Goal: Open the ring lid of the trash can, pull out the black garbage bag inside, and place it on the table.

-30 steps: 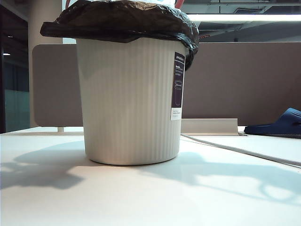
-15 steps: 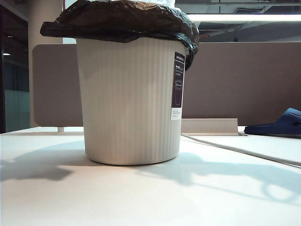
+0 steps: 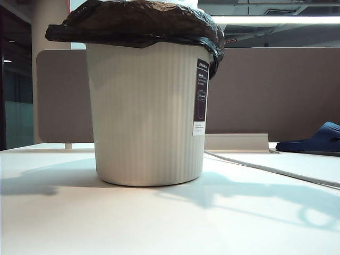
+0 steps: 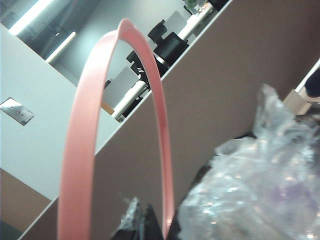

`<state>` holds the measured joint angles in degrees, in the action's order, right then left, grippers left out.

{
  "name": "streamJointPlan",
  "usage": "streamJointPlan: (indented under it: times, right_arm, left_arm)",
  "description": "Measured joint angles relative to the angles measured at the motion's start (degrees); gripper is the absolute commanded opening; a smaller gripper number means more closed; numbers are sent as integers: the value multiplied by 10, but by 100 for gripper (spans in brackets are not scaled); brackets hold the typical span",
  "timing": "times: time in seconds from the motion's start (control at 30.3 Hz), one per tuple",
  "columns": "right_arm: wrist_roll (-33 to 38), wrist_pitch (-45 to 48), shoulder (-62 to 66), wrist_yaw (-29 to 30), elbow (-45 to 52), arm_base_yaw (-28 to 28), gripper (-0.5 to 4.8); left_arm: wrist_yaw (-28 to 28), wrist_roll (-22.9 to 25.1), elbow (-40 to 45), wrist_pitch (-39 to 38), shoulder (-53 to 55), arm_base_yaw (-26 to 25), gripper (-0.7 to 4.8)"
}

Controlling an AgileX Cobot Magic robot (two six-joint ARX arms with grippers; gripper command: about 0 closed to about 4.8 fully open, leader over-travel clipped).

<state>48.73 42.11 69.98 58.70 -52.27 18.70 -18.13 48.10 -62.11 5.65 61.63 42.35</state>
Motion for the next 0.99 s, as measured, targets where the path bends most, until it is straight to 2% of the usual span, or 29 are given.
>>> streamJointPlan:
  times: [0.26,0.46,0.69,0.99]
  right_arm:
    - [-22,-8,0,-7,0,0,179]
    - [-69,-49,0,-30,0,0,180]
    - [-144,-134,0,-50,0,-1,180]
    - [-157,-142,0,-62,0,-1,180]
  left_arm:
    - [7,14,-10,-19,0,-65,-6]
    - [14,15,-11,-23,0,-105,-6]
    - [16,38,-11,-25,-4,-129,-6]
    - [14,70,-12,-25,-7,-156,-6]
